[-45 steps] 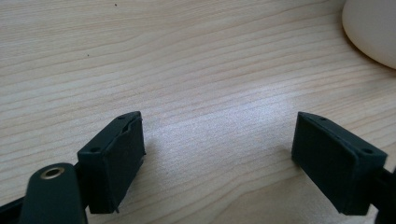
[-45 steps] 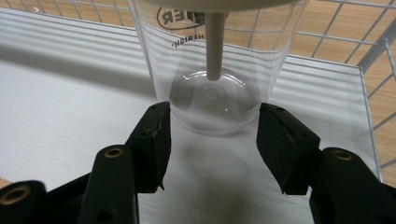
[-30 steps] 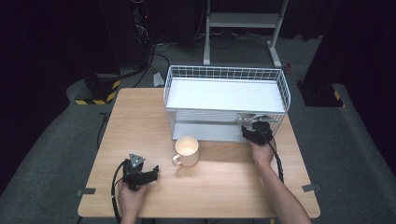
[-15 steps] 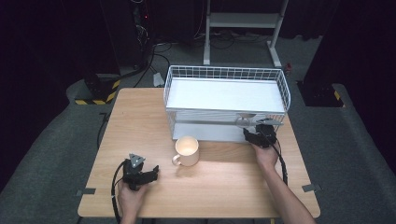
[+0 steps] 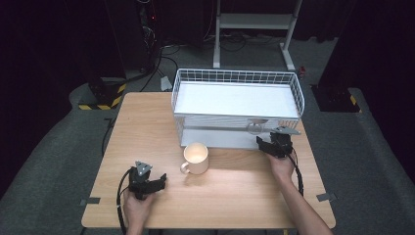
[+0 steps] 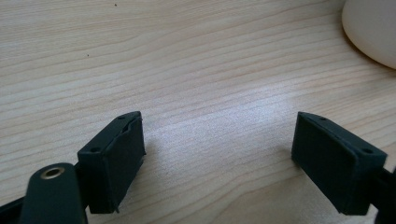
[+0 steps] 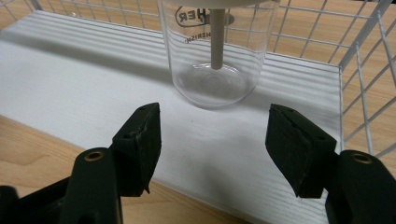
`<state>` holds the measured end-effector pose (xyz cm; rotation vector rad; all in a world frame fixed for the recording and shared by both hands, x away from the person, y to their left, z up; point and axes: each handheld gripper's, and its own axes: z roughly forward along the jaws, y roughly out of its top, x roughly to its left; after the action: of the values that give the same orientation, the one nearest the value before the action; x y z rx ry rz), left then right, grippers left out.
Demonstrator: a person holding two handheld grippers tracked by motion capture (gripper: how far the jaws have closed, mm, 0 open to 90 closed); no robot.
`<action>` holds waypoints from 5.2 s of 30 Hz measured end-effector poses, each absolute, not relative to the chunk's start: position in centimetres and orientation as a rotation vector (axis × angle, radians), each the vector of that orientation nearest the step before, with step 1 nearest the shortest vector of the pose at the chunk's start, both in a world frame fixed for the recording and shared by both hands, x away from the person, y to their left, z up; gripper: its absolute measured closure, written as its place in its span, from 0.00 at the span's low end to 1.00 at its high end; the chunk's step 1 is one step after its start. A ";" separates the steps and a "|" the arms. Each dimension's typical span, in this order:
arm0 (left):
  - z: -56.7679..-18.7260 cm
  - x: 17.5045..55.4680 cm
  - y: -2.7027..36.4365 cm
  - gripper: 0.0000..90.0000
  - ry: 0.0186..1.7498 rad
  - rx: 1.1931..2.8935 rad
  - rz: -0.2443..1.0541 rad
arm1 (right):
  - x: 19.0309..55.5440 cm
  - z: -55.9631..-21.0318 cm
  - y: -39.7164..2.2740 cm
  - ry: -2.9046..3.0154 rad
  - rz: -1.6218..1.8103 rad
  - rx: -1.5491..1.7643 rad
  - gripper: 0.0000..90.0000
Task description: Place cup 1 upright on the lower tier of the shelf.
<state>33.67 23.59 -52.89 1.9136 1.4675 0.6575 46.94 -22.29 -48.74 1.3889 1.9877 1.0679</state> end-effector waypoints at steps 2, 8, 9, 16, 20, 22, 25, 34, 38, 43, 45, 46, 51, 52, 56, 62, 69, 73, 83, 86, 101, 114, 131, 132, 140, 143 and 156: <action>-52.9 33.7 23.6 0.19 1.468 1.914 0.657 | 46.9 -48.7 -22.3 1.990 1.070 1.387 0.40; -52.9 33.7 23.6 0.19 1.468 1.914 0.657 | 46.4 -48.5 -22.5 1.986 1.088 1.382 0.40; -52.9 33.7 23.6 0.19 1.468 1.914 0.657 | 46.3 -48.5 -22.6 1.986 1.088 1.385 0.40; -52.9 33.7 23.6 0.19 1.468 1.914 0.657 | 45.6 -48.6 -23.1 1.981 1.107 1.389 0.40; -52.9 33.7 23.6 0.19 1.467 1.914 0.657 | 45.3 -48.3 -23.3 1.990 1.114 1.376 0.39; -52.9 33.7 23.6 0.19 1.467 1.914 0.658 | 45.1 -48.2 -23.4 1.987 1.122 1.368 0.39; -52.9 33.7 23.6 0.19 1.468 1.914 0.657 | 44.9 -48.1 -23.4 1.989 1.131 1.368 0.38; -52.9 33.7 23.6 0.19 1.468 1.914 0.658 | 44.3 -48.2 -23.7 1.984 1.130 1.364 0.38; -52.9 33.7 23.6 0.19 1.468 1.914 0.657 | 44.0 -48.2 -24.0 1.982 1.137 1.365 0.38; -52.9 33.7 23.6 0.19 1.468 1.914 0.657 | 43.6 -48.2 -24.4 1.986 1.147 1.370 0.38; -52.9 33.7 23.6 0.19 1.467 1.914 0.658 | 43.4 -48.2 -24.5 1.981 1.156 1.368 0.38; -52.9 33.7 23.6 0.19 1.468 1.914 0.658 | 43.2 -48.2 -24.6 1.979 1.164 1.369 0.38; -52.9 33.7 23.6 0.19 1.467 1.914 0.658 | 42.8 -48.2 -24.9 1.973 1.174 1.377 0.38; -52.9 33.7 23.6 0.19 1.468 1.914 0.657 | 42.7 -48.2 -24.9 1.972 1.175 1.382 0.38; -52.9 33.7 23.6 0.19 1.468 1.914 0.657 | 42.5 -48.2 -25.1 1.972 1.179 1.375 0.38; -52.9 33.7 23.6 0.19 1.468 1.914 0.657 | 42.0 -48.2 -25.4 1.969 1.191 1.383 0.38; -52.9 33.7 23.6 0.19 1.468 1.915 0.656 | 41.7 -48.4 -25.7 1.968 1.191 1.376 0.37; -52.9 33.7 23.6 0.19 1.468 1.914 0.657 | 41.3 -48.5 -25.7 1.969 1.194 1.370 0.37; -52.9 33.7 23.6 0.19 1.467 1.914 0.657 | 40.6 -48.6 -25.8 1.969 1.200 1.358 0.37; -52.9 33.7 23.6 0.19 1.468 1.914 0.657 | 40.2 -48.5 -25.9 1.967 1.210 1.353 0.37; -52.9 33.7 23.6 0.19 1.468 1.914 0.657 | 38.8 -49.1 -26.3 1.967 1.239 1.371 0.37; -52.9 33.7 23.6 0.19 1.470 1.913 0.658 | 37.8 -49.5 -26.3 1.988 1.227 1.351 0.37; -52.9 33.7 23.6 0.19 1.470 1.913 0.659 | 36.3 -50.9 -26.9 2.025 1.148 1.320 0.37; -52.9 33.7 23.6 0.19 1.471 1.912 0.658 | 36.2 -50.9 -26.9 2.026 1.145 1.336 0.37; -52.9 33.7 23.6 0.19 1.471 1.913 0.655 | 35.8 -51.5 -26.9 2.062 1.072 1.334 0.37; -52.9 33.7 23.6 0.19 1.472 1.910 0.654 | 35.7 -51.8 -27.0 2.073 1.048 1.331 0.37; -52.9 33.8 23.1 0.16 1.524 1.879 0.662 | 36.0 -52.3 -26.1 2.195 0.914 1.274 0.32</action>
<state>33.82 23.06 -52.91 1.8792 1.5237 0.6625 35.96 -26.11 -52.28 1.2740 2.1955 0.9145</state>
